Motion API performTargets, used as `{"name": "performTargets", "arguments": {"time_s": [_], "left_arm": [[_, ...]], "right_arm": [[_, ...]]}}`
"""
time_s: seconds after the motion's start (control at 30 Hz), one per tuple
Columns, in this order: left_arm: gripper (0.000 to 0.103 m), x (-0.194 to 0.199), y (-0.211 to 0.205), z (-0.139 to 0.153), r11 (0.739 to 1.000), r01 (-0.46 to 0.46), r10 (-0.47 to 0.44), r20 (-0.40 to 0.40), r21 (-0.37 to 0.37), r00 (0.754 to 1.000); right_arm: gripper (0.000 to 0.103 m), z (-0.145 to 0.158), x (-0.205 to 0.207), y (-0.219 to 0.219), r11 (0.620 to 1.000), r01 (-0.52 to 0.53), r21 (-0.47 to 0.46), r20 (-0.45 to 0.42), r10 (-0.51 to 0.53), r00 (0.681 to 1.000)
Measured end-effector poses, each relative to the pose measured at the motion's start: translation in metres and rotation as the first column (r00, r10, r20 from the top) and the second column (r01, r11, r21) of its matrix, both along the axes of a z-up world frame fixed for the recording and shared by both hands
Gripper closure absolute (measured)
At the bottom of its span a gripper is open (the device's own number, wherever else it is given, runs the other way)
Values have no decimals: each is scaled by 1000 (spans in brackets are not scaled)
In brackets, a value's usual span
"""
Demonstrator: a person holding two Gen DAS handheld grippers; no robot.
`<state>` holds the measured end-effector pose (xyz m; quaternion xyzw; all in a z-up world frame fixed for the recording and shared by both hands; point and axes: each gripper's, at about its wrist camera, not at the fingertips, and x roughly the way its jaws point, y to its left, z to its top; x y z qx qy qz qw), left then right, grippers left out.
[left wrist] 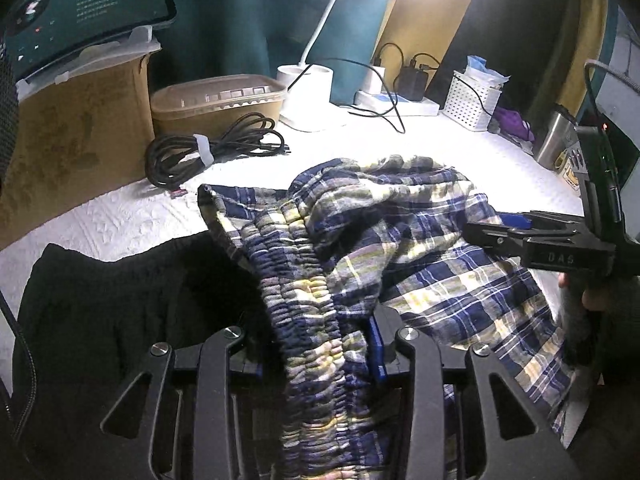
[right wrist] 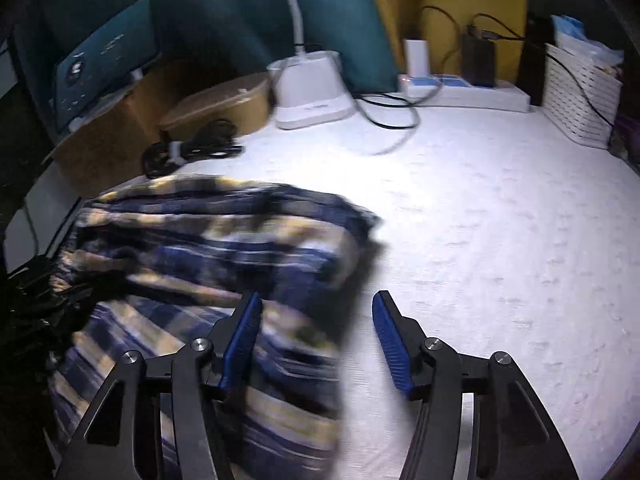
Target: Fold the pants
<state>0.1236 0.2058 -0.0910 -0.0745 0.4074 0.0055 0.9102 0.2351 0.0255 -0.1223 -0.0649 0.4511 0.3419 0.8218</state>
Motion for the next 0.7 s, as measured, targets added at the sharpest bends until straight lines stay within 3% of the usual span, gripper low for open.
{"name": "performTargets", "arguments": {"time_s": [0.37,0.47,0.7], "left_arm": [[64,-3,1,11,999,-28,28,-2,16,1000],[64,-1,0,18,1000,-18,19,-35,20,999],[63,0,-6,41,999,-17,15,44,48,999]], "right_arm": [[41,1,7,-31,998,63,-32,39,-61,997],[41,2,9,-36,996,80,-31,41,-79,996],[41,9,8,-39,996,86,-17,53,-85,995]]}}
